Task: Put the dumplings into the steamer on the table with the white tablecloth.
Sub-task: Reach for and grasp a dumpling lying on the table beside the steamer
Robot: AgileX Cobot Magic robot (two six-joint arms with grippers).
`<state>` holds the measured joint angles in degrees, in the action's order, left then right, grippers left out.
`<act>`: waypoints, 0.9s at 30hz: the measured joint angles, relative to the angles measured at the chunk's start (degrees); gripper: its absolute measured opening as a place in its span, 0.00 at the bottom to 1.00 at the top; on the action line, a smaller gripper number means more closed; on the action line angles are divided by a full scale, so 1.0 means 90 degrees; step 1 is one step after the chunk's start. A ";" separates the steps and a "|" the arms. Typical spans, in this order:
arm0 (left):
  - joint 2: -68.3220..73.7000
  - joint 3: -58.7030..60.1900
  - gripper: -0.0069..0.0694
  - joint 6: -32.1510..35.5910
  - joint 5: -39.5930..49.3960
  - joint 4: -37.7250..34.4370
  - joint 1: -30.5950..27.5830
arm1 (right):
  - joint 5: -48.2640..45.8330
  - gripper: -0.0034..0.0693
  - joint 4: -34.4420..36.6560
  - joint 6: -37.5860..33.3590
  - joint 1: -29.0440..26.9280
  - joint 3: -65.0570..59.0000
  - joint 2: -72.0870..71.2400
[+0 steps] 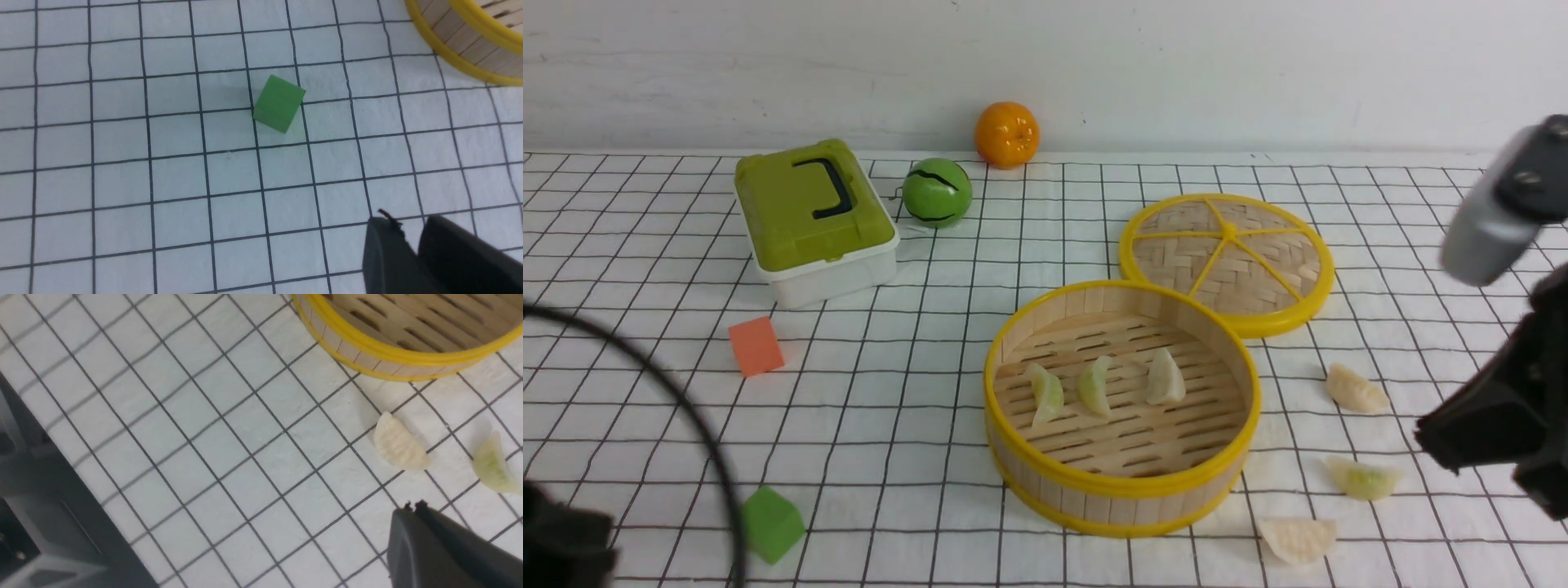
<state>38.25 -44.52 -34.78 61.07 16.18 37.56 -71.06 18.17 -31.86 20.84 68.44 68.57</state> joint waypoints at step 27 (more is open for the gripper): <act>-0.0027 0.0482 0.07 0.1092 -0.0505 -0.0951 0.0000 | 0.1270 0.73 -0.1638 -0.2491 0.0595 0.0154 0.4123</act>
<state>38.01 -40.19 -24.95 56.53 7.62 37.56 -59.63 3.43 -54.28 26.19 69.83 105.67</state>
